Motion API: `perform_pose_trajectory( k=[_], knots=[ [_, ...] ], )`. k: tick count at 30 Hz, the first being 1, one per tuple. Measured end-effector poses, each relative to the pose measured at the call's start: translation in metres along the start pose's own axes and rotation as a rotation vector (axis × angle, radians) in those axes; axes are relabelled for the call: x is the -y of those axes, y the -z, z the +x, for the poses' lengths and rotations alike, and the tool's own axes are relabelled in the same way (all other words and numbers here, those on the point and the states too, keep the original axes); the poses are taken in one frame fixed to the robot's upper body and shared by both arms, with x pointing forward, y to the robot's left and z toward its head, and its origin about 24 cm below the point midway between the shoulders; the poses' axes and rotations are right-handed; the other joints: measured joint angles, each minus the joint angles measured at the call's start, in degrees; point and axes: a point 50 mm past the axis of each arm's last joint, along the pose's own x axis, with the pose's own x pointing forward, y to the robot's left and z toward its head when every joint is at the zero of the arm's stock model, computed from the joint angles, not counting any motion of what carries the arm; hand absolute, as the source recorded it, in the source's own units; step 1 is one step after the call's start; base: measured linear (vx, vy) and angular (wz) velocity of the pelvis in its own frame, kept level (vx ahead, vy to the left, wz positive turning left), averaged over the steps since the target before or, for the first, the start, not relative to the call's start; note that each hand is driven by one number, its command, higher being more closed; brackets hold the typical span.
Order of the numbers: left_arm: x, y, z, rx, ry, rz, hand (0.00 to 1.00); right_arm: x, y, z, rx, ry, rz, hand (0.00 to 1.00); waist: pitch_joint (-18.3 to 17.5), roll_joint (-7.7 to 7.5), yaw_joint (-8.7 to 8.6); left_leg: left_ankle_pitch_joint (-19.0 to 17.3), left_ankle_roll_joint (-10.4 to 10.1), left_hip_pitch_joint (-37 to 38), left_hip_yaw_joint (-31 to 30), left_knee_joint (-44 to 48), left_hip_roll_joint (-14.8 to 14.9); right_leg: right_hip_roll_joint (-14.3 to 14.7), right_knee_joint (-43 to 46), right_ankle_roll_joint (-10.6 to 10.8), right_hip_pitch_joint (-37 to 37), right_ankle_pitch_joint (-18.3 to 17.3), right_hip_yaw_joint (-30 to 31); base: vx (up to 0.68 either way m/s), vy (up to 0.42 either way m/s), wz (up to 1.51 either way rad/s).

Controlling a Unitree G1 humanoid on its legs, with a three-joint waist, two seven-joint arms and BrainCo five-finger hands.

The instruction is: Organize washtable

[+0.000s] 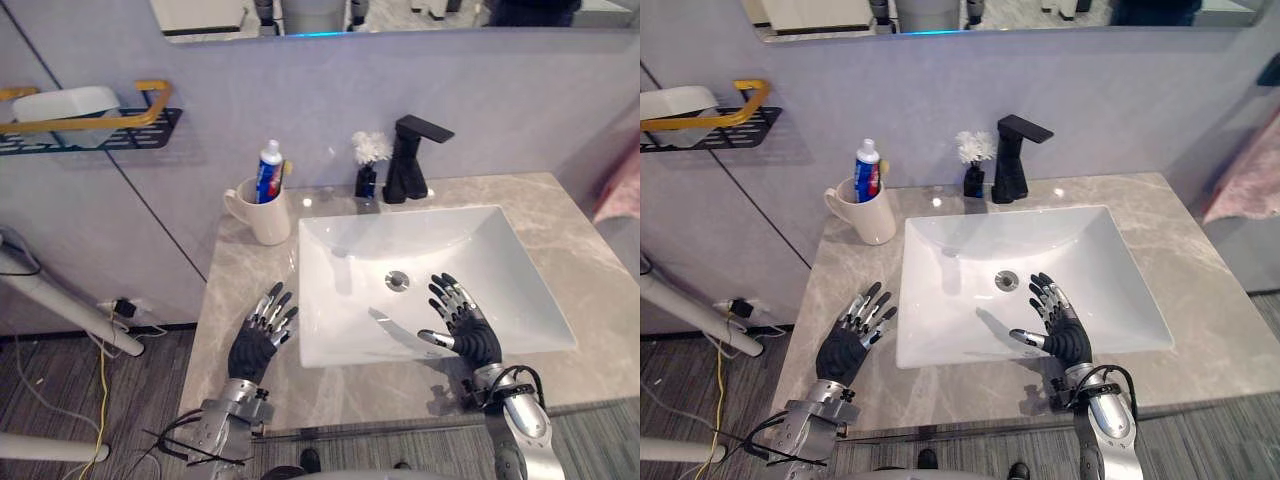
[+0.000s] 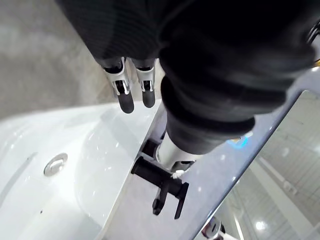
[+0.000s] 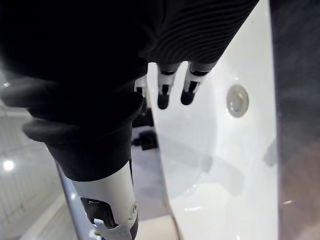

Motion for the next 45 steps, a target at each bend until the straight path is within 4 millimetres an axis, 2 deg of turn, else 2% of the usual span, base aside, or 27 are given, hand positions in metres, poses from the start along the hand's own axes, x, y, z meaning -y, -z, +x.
perform_pose_trajectory(
  k=[3,4,5,6,8,9,11,13,14,15,16,17,18,19,27,30,31,32,34,35,36,37,38,39,41,43,45],
  knots=[
    [0.002,-0.005,0.011,0.015,0.053,0.036,0.00,-0.006,-0.006,0.009,0.034,-0.032,-0.002,0.00,1.94,-0.97,-0.19,-2.64,0.67,-1.80,4.14,4.48,0.16,-0.22,2.95,0.42,-2.99,0.20,4.41,-0.12,0.050,-0.80],
    [0.004,-0.009,0.023,0.025,0.094,0.061,0.00,-0.010,-0.011,0.017,0.060,-0.052,-0.005,0.00,3.18,-1.03,-0.38,-3.67,1.76,-3.25,7.11,6.33,0.61,-0.11,4.66,2.52,-5.36,1.60,6.72,-0.19,0.038,-0.74],
    [0.005,-0.010,0.024,0.028,0.097,0.063,0.00,-0.011,-0.011,0.018,0.062,-0.055,-0.004,0.00,3.25,-0.94,-0.36,-3.69,1.86,-3.31,7.55,6.41,0.71,0.01,4.51,3.17,-5.59,2.17,6.79,-0.25,0.044,-0.77],
    [0.007,-0.012,0.029,0.041,0.103,0.062,0.00,-0.013,-0.012,0.023,0.067,-0.065,-0.012,0.00,4.68,-0.31,-0.57,-3.69,2.77,-2.92,8.98,6.39,1.83,-0.24,15.34,0.79,-8.09,-1.97,5.29,-0.18,0.011,-0.33],
    [0.006,-0.010,0.028,0.032,0.098,0.067,0.00,-0.013,-0.007,0.022,0.039,-0.064,-0.033,0.00,5.15,-0.66,-0.62,-3.49,3.14,-2.26,9.07,6.40,1.80,-2.04,34.45,0.30,-9.61,-8.79,3.00,-0.10,-0.007,-0.16],
    [0.005,-0.008,0.026,0.025,0.083,0.065,0.00,-0.016,-0.002,0.023,0.020,-0.073,-0.035,0.00,4.70,-1.45,-0.22,-3.41,3.26,-2.06,9.17,6.62,1.82,-3.05,42.44,0.34,-8.94,-10.09,2.63,-0.03,-0.026,-0.05],
    [0.004,-0.009,0.022,0.028,0.062,0.065,0.00,-0.020,0.000,0.028,0.017,-0.090,-0.049,0.00,3.92,-2.77,0.11,-3.02,3.07,-2.90,10.06,8.60,1.90,-5.19,48.20,0.48,-6.70,-10.02,3.20,-0.03,-0.096,-0.13],
    [0.000,-0.011,0.021,0.036,0.037,0.072,0.00,-0.026,-0.002,0.034,0.030,-0.119,-0.060,0.00,3.18,-3.71,1.64,-2.84,2.81,-4.92,12.07,11.46,2.02,-7.02,43.18,1.48,-3.23,-8.88,5.36,-0.07,-0.178,-0.37],
    [-0.003,-0.014,0.022,0.050,0.015,0.075,0.00,-0.031,-0.005,0.038,0.047,-0.147,-0.069,0.00,1.96,-4.86,2.93,-2.91,2.67,-7.39,13.03,13.34,2.13,-6.52,35.23,4.60,-1.23,-7.77,7.10,-0.09,-0.145,-0.55],
    [-0.001,-0.012,0.023,0.056,0.000,0.047,0.00,-0.034,-0.007,0.042,0.057,-0.175,-0.084,0.00,1.34,-2.67,3.95,-2.53,2.11,-8.80,13.39,13.22,3.66,-4.49,29.04,5.42,-0.05,-8.48,7.77,-0.13,-0.149,-0.56],
    [0.000,-0.010,0.024,0.054,-0.002,0.036,0.00,-0.034,-0.009,0.043,0.060,-0.181,-0.092,0.00,1.28,-1.69,4.63,-2.06,1.50,-9.21,13.43,13.00,4.42,-3.67,25.63,5.43,1.06,-8.50,7.80,-0.12,-0.088,-0.48],
    [0.002,-0.008,0.023,0.048,0.001,0.027,0.00,-0.035,-0.010,0.044,0.066,-0.190,-0.095,0.00,1.21,-0.43,4.63,-1.88,1.24,-9.65,13.53,13.31,5.20,-3.07,20.82,5.20,3.29,-8.90,7.70,-0.18,-0.142,-0.15],
    [0.006,-0.005,0.024,0.035,0.018,0.020,0.00,-0.038,-0.010,0.045,0.071,-0.199,-0.090,0.00,1.19,-0.24,4.36,-1.89,1.23,-11.19,13.29,15.73,5.97,-3.20,15.80,3.76,5.96,-10.37,6.95,-0.16,-0.124,0.03],
    [0.008,-0.005,0.026,0.032,0.026,0.019,0.00,-0.039,-0.010,0.045,0.071,-0.201,-0.089,0.00,1.21,-0.27,4.33,-1.90,1.22,-11.85,12.97,16.76,5.93,-3.29,15.02,3.91,6.39,-10.90,6.05,-0.19,-0.129,0.26],
    [0.017,0.003,0.027,-0.004,0.067,-0.016,0.00,-0.036,-0.004,0.040,0.054,-0.156,-0.047,0.00,3.45,0.65,4.32,-2.49,0.37,-14.46,8.22,22.64,7.04,-2.61,14.72,0.80,9.96,-16.66,0.34,-0.20,-0.047,0.22],
    [0.018,0.002,0.032,-0.009,0.079,-0.008,0.00,-0.037,0.005,0.044,0.014,-0.134,0.018,0.00,5.15,1.98,3.30,-2.74,-0.35,-15.71,5.27,22.97,6.60,-2.46,16.16,0.27,9.47,-19.23,-1.17,-0.29,0.020,0.22],
    [0.017,0.004,0.030,-0.019,0.070,-0.010,0.00,-0.038,0.010,0.042,-0.012,-0.133,0.034,0.00,4.99,1.64,2.77,-3.14,-1.14,-16.02,5.15,22.22,6.26,-2.69,16.54,-0.21,8.75,-19.34,-1.29,-0.18,0.042,0.31],
    [0.014,0.007,0.027,-0.042,0.053,-0.003,0.00,-0.041,0.017,0.036,-0.038,-0.131,0.068,0.00,5.25,0.11,2.35,-4.44,-2.61,-17.56,4.49,23.77,5.77,-4.10,16.61,-0.80,6.89,-18.96,-1.36,-0.22,0.135,0.03],
    [0.009,0.010,0.022,-0.070,0.032,0.011,0.00,-0.043,0.020,0.032,-0.047,-0.132,0.105,0.00,5.26,0.43,2.75,-6.10,-1.10,-19.68,0.07,37.77,8.15,-3.44,16.86,0.08,5.29,-17.42,0.03,-0.15,0.167,-0.43],
    [0.008,0.012,0.020,-0.082,0.025,0.018,0.00,-0.045,0.024,0.029,-0.068,-0.138,0.112,0.00,5.15,0.39,2.83,-10.63,-1.48,-16.87,-1.05,41.95,10.06,-2.61,16.78,0.20,5.12,-16.88,1.99,-0.05,0.172,-0.85],
    [0.008,0.013,0.020,-0.082,0.027,0.018,0.00,-0.044,0.030,0.023,-0.107,-0.130,0.118,0.00,4.92,0.86,2.91,-15.20,-3.57,-13.55,-1.06,39.62,11.46,-1.32,16.37,0.67,4.76,-16.33,4.22,-0.04,0.192,-0.88],
    [0.008,0.013,0.020,-0.081,0.027,0.022,0.00,-0.043,0.033,0.019,-0.131,-0.121,0.123,0.00,4.41,1.84,2.86,-17.80,-3.31,-12.11,-0.91,37.17,11.54,-0.64,16.16,0.85,4.44,-16.02,5.43,-0.02,0.215,-0.95],
    [0.005,0.014,0.018,-0.096,0.021,0.043,0.00,-0.044,0.046,0.010,-0.197,-0.100,0.153,0.00,4.12,-0.41,2.84,-17.78,-3.41,-11.22,1.56,35.57,10.97,-0.80,14.73,0.50,3.57,-15.00,8.04,-0.01,0.151,-0.78],
    [0.003,0.014,0.016,-0.106,0.016,0.057,0.00,-0.045,0.050,0.004,-0.223,-0.094,0.169,0.00,3.93,-0.61,2.69,-17.77,-3.40,-10.80,2.86,34.57,10.85,-0.86,13.02,0.33,3.56,-13.99,8.92,0.02,0.159,-0.96],
    [0.000,0.016,0.012,-0.131,0.020,0.080,0.00,-0.045,0.057,-0.007,-0.265,-0.068,0.190,0.00,2.25,-2.06,2.22,-17.10,-2.52,-10.23,6.75,31.56,10.72,-0.99,6.79,0.25,3.91,-8.11,11.72,0.06,0.145,-0.81],
    [0.007,0.018,0.015,-0.134,0.049,0.083,0.00,-0.041,0.053,-0.008,-0.246,-0.052,0.184,0.00,2.10,-2.05,0.57,-15.56,-1.77,-10.09,7.39,29.40,10.38,-0.97,4.82,1.67,3.11,-3.59,11.37,0.02,0.093,-0.28],
    [0.012,0.016,0.020,-0.122,0.077,0.086,0.00,-0.036,0.052,-0.010,-0.240,-0.029,0.179,0.00,1.71,-2.12,0.22,-13.22,-1.15,-9.93,8.75,25.92,9.83,-0.87,4.74,2.15,0.85,0.04,11.33,0.01,0.082,-0.16]
  ],
)
